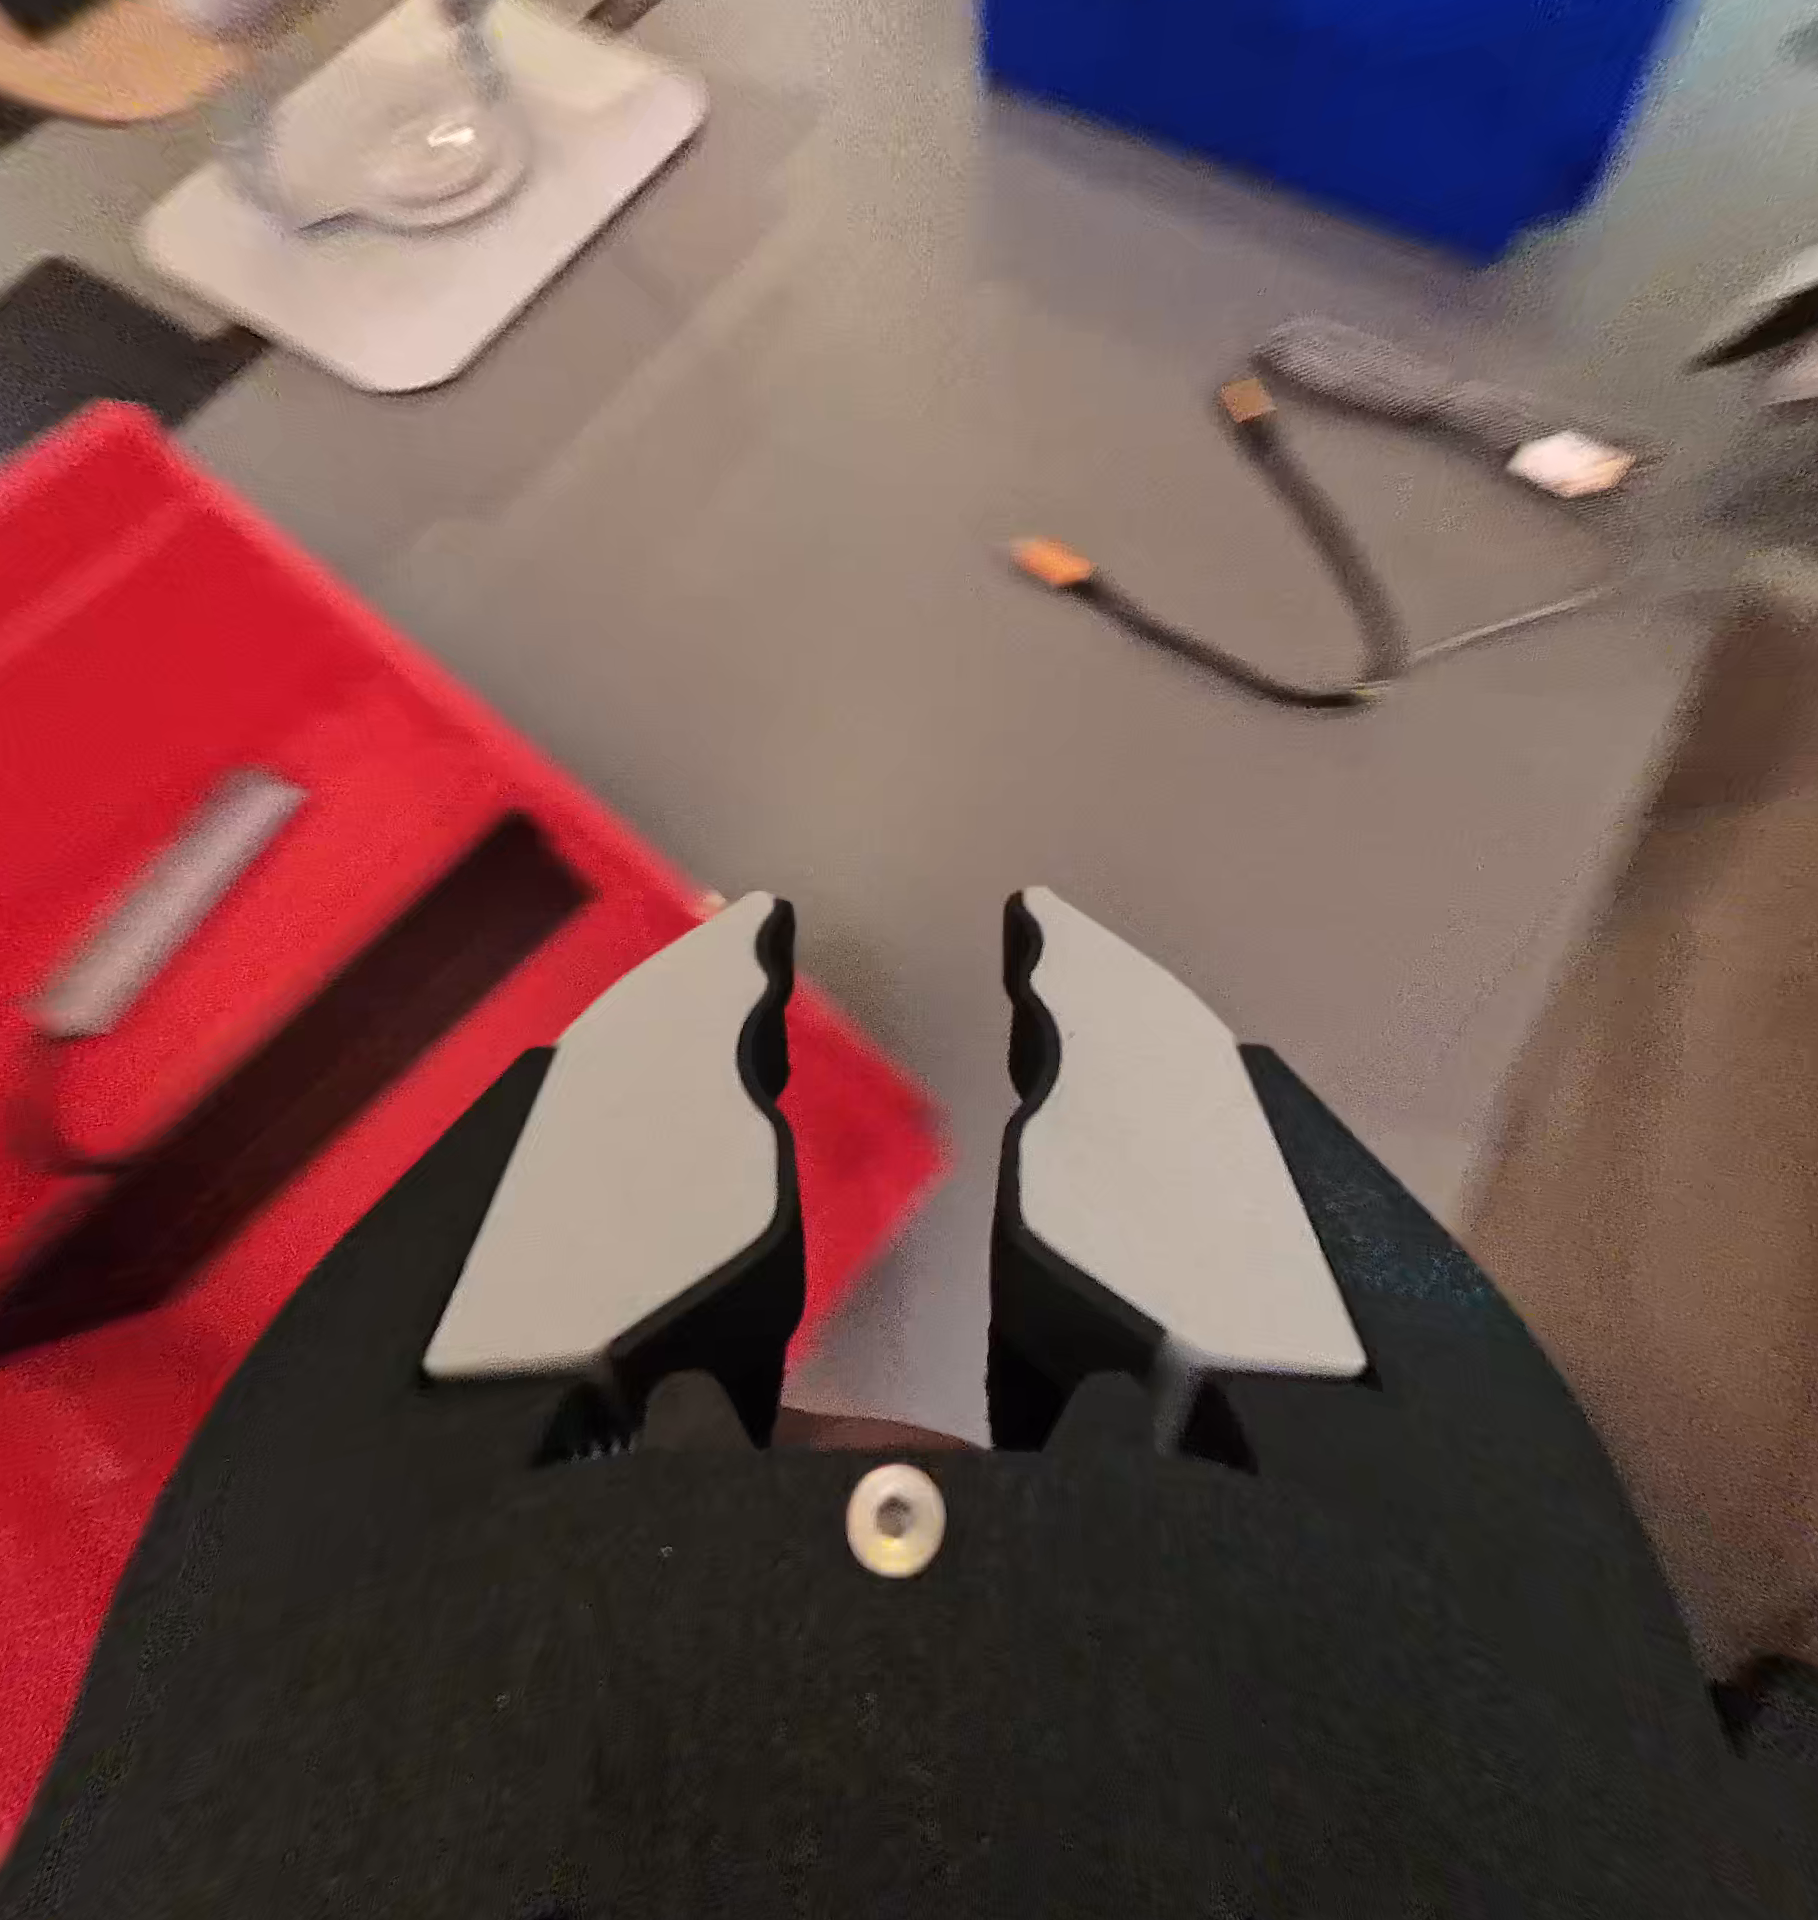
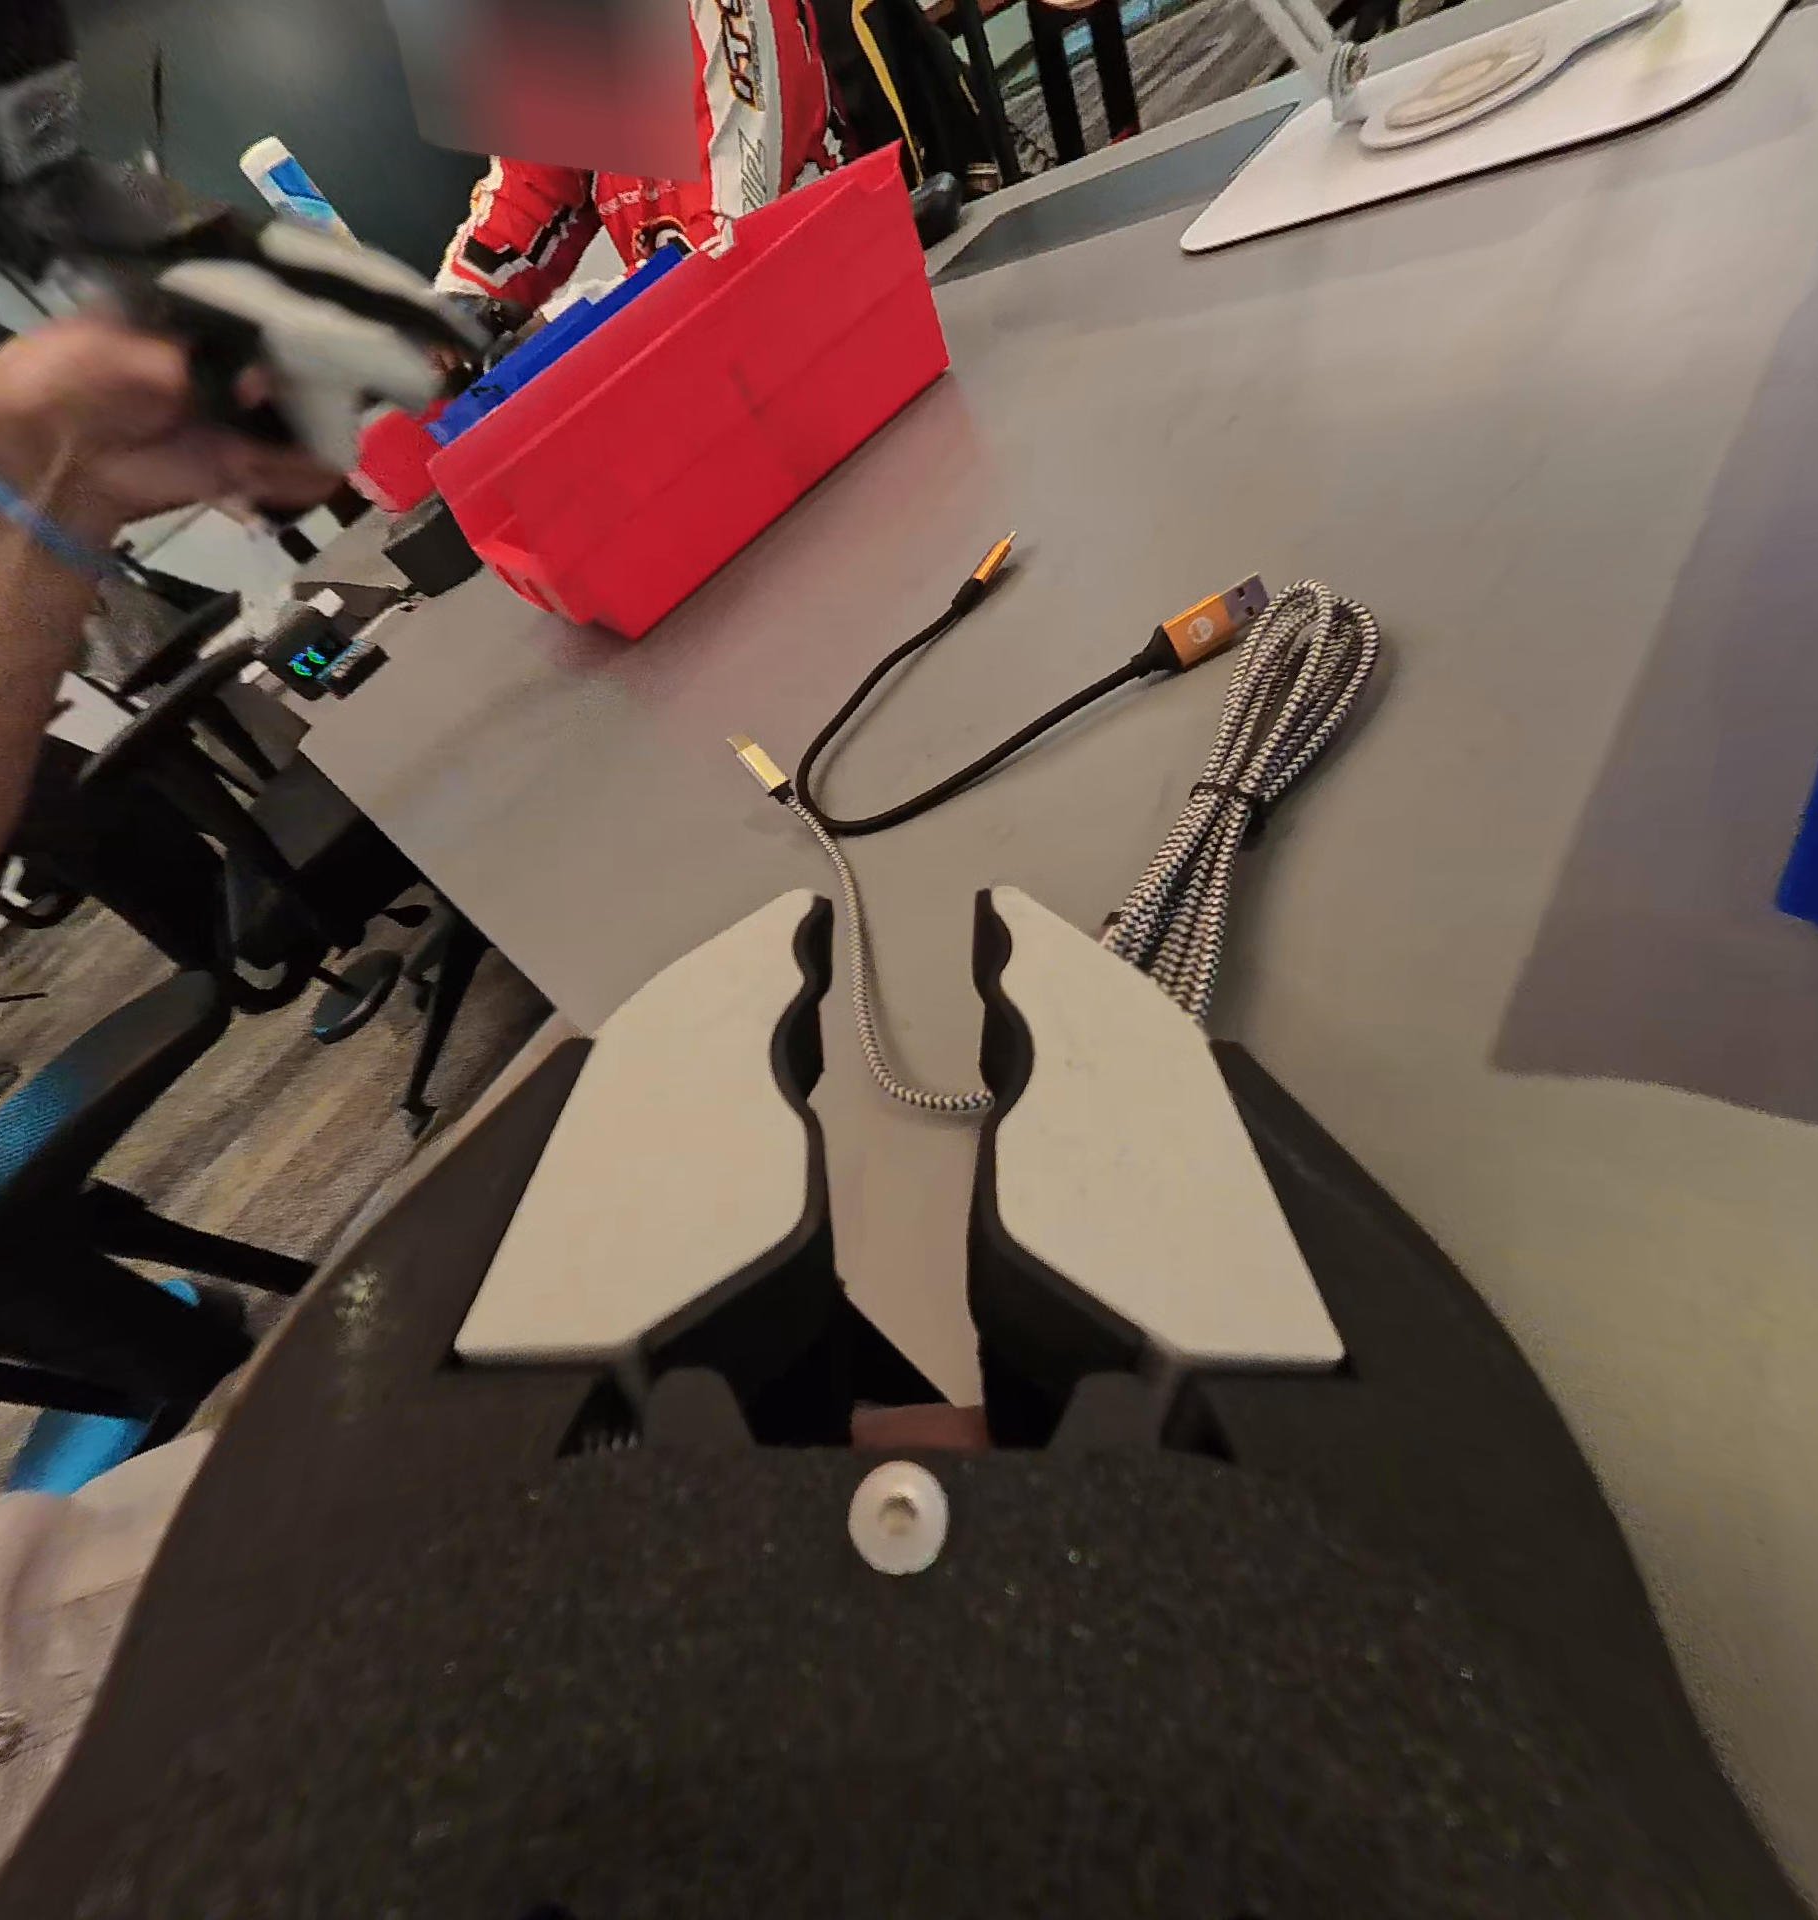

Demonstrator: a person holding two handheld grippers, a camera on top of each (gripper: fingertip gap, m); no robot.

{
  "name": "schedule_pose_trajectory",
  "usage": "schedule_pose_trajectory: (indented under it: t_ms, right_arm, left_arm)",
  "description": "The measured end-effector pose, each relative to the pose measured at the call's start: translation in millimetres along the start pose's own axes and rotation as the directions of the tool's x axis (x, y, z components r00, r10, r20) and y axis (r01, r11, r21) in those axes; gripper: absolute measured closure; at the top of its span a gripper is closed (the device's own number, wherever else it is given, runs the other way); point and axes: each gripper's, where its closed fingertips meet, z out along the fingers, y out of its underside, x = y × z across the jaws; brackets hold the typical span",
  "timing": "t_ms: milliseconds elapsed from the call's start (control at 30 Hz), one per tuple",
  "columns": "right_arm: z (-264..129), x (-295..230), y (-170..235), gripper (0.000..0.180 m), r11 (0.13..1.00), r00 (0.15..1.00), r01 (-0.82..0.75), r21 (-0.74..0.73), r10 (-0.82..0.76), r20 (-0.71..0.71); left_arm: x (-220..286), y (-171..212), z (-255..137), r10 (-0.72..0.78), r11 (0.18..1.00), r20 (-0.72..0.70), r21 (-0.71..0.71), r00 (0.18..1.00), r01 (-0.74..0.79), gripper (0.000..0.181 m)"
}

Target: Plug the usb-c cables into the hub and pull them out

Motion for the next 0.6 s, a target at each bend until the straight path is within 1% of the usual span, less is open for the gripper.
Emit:
schedule_pose_trajectory:
  t_ms: [33,100,167,233,333,433,600]
  right_arm:
    - [0,-1,0,0.154,1.000,1.000,-0.014,-0.001,0.014,0.012]
    - [0,-2,0,0.154,0.999,0.999,-0.035,0.003,0.034,0.027]
    - [1,0,0,0.154,0.999,0.999,-0.043,0.001,0.043,0.033]
    - [2,3,2,0.154,0.999,0.998,-0.049,-0.016,0.049,0.029]
    - [0,6,0,0.154,0.998,0.998,-0.065,-0.006,0.065,0.018]
    - [-5,10,-1,0.154,0.995,0.995,-0.096,0.009,0.096,0.023]
    - [-10,17,-5,0.153,0.991,0.991,-0.131,0.028,0.130,0.027]
  left_arm:
    - [-37,-3,4,0.041,0.996,0.058,-0.087,0.997,-0.036,0.140]
    - [-112,1,15,0.157,0.948,0.171,-0.302,0.973,-0.100,0.140]
    - [-164,12,32,0.199,0.880,0.174,-0.464,0.964,-0.098,0.141]
    - [-196,26,54,0.183,0.821,0.139,-0.566,0.973,-0.073,0.141]
    - [-225,46,77,0.234,0.744,0.101,-0.659,0.967,-0.111,0.140]
    - [-238,62,84,0.276,0.676,0.083,-0.725,0.958,-0.132,0.139]
    - [-240,66,95,0.265,0.673,0.049,-0.724,0.963,-0.149,0.139]
